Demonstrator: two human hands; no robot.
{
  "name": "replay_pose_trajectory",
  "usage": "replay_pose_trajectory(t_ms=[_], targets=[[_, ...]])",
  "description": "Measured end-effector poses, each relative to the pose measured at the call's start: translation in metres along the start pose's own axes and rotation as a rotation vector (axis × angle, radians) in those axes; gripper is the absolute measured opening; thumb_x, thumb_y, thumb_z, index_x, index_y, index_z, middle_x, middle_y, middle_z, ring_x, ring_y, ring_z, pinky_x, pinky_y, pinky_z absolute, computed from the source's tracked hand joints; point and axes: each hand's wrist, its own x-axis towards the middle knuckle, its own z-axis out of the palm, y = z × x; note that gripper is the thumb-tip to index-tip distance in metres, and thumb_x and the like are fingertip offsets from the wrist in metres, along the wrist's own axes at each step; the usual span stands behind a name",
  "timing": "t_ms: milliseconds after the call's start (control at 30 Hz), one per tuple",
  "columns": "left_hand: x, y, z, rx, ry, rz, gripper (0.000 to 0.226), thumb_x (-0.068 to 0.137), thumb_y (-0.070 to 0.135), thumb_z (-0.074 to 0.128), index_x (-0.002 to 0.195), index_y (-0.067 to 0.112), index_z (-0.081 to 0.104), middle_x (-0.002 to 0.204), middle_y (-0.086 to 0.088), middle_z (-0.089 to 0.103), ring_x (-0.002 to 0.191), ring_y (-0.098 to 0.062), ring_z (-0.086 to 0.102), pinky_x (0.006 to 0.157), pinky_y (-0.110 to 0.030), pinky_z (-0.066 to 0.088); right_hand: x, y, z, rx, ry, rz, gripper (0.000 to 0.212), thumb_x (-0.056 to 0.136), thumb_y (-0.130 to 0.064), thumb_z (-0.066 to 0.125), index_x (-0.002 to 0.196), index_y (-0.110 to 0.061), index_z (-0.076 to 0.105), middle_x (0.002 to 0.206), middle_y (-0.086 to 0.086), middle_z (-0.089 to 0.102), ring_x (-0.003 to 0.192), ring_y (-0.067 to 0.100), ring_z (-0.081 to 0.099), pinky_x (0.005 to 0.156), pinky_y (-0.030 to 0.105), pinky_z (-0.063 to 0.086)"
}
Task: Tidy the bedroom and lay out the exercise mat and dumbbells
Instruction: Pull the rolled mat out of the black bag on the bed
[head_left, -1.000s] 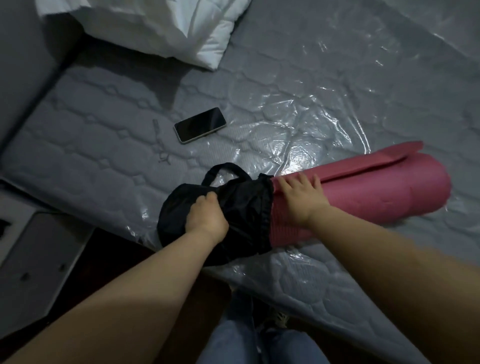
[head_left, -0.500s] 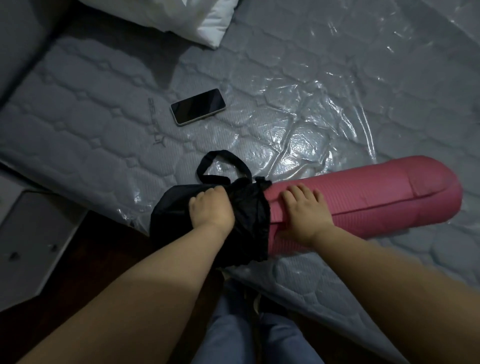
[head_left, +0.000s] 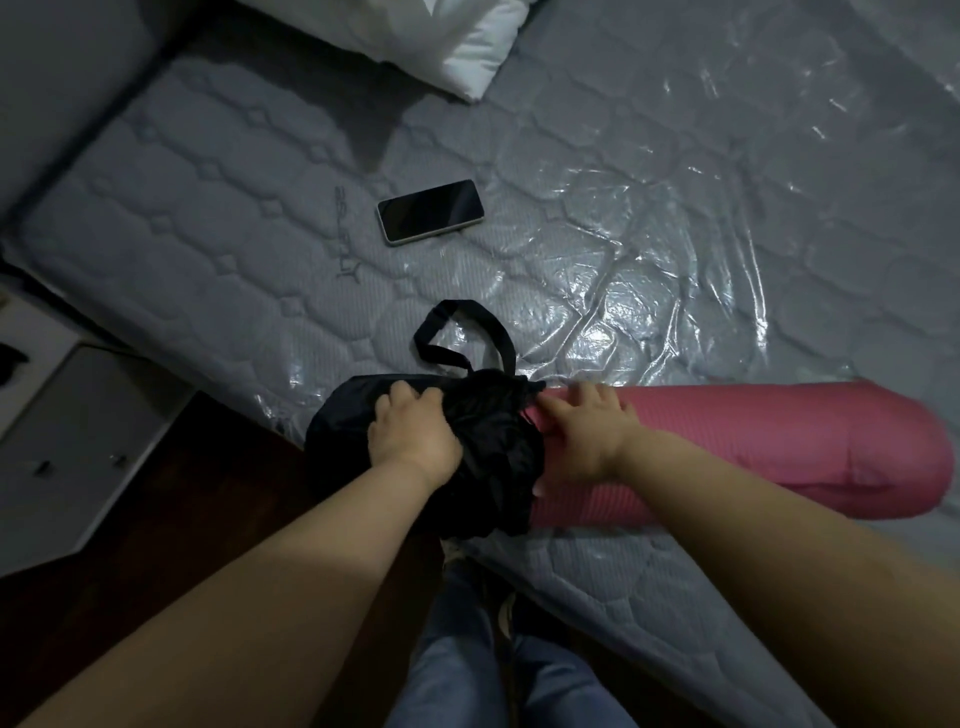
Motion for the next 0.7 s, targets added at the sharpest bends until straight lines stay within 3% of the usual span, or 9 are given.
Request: replay_pose_trajectory(t_ms=[200, 233, 300, 367, 400, 467, 567, 633, 700], targets=[[0.019, 0.017, -0.010, -0.067, -0.096, -0.129, 0.065, 0.081, 0.064, 0.045, 0.127, 0.018, 0.048, 0.131, -0.009, 0.048, 0.124, -0.031, 0.038, 0.098, -0.046, 0.035, 0.004, -0.025, 0.006, 0.196, 0.061, -0.223, 0.075, 0.077, -0.026, 0.058, 0.144, -0.042, 0.029, 0.149, 0.001, 0.027, 0.136, 0.030, 0.022, 0.115, 0.050, 0.017], [0.021, 0.018, -0.009, -0.057, -0.112, -0.142, 0.070, 0.080, 0.069, 0.044, 0.131, 0.020, 0.045, 0.133, -0.008, 0.048, 0.126, -0.031, 0.037, 0.099, -0.046, 0.034, 0.004, -0.025, 0.005, 0.303, 0.041, -0.232, 0.068, 0.079, -0.018, 0.055, 0.141, -0.038, 0.037, 0.146, 0.002, 0.035, 0.134, 0.029, 0.029, 0.114, 0.047, 0.023], [0.025, 0.021, -0.005, -0.001, -0.151, -0.156, 0.078, 0.079, 0.075, 0.041, 0.137, 0.022, 0.040, 0.138, -0.008, 0.043, 0.129, -0.031, 0.034, 0.100, -0.047, 0.032, 0.002, -0.020, -0.001, 0.758, -0.033, -0.173, 0.053, 0.081, 0.003, 0.049, 0.127, -0.025, 0.054, 0.128, 0.007, 0.056, 0.119, 0.025, 0.051, 0.105, 0.045, 0.040], [0.026, 0.026, 0.001, 0.077, -0.193, -0.145, 0.080, 0.079, 0.076, 0.040, 0.139, 0.022, 0.038, 0.142, -0.009, 0.038, 0.130, -0.032, 0.033, 0.101, -0.047, 0.032, 0.002, -0.008, -0.004, 0.992, 0.011, -0.075, 0.039, 0.080, 0.014, 0.043, 0.104, -0.016, 0.054, 0.104, 0.011, 0.066, 0.100, 0.028, 0.061, 0.091, 0.046, 0.050], [0.026, 0.029, 0.005, 0.111, -0.212, -0.131, 0.080, 0.080, 0.075, 0.041, 0.140, 0.022, 0.037, 0.143, -0.009, 0.036, 0.130, -0.032, 0.032, 0.101, -0.048, 0.032, 0.004, 0.000, -0.004, 0.878, 0.109, -0.032, 0.033, 0.080, 0.009, 0.046, 0.101, -0.016, 0.051, 0.102, 0.011, 0.067, 0.099, 0.029, 0.062, 0.089, 0.044, 0.051], [0.026, 0.034, 0.013, 0.163, -0.230, -0.102, 0.072, 0.085, 0.067, 0.043, 0.139, 0.020, 0.037, 0.144, -0.009, 0.034, 0.130, -0.031, 0.032, 0.100, -0.047, 0.032, 0.012, 0.013, 0.002, 0.521, 0.210, 0.023, 0.038, 0.083, -0.009, 0.054, 0.119, -0.016, 0.047, 0.120, 0.011, 0.060, 0.114, 0.032, 0.055, 0.095, 0.039, 0.046], [0.025, 0.035, 0.020, 0.201, -0.221, -0.065, 0.039, 0.091, 0.034, 0.052, 0.126, 0.017, 0.050, 0.132, -0.008, 0.044, 0.121, -0.028, 0.041, 0.097, -0.041, 0.035, 0.018, 0.020, 0.011, 0.261, 0.007, 0.018, 0.080, 0.081, -0.038, 0.062, 0.147, -0.021, 0.021, 0.149, 0.009, 0.036, 0.137, 0.034, 0.030, 0.112, 0.044, 0.028], [0.024, 0.028, 0.021, 0.201, -0.222, -0.057, 0.032, 0.087, 0.016, 0.052, 0.119, 0.015, 0.055, 0.124, -0.007, 0.049, 0.115, -0.026, 0.047, 0.097, -0.038, 0.038, 0.018, 0.026, 0.019, 0.212, -0.092, 0.060, 0.095, 0.071, -0.054, 0.066, 0.148, -0.028, 0.016, 0.150, 0.005, 0.035, 0.140, 0.032, 0.024, 0.113, 0.048, 0.024], [0.025, 0.016, 0.015, 0.161, -0.188, -0.077, 0.030, 0.086, 0.010, 0.049, 0.114, 0.012, 0.057, 0.119, -0.007, 0.052, 0.107, -0.026, 0.053, 0.094, -0.039, 0.043, 0.011, 0.032, 0.027, 0.178, -0.083, 0.082, 0.098, 0.067, -0.062, 0.066, 0.147, -0.030, 0.019, 0.152, -0.001, 0.029, 0.141, 0.029, 0.018, 0.112, 0.052, 0.019]])
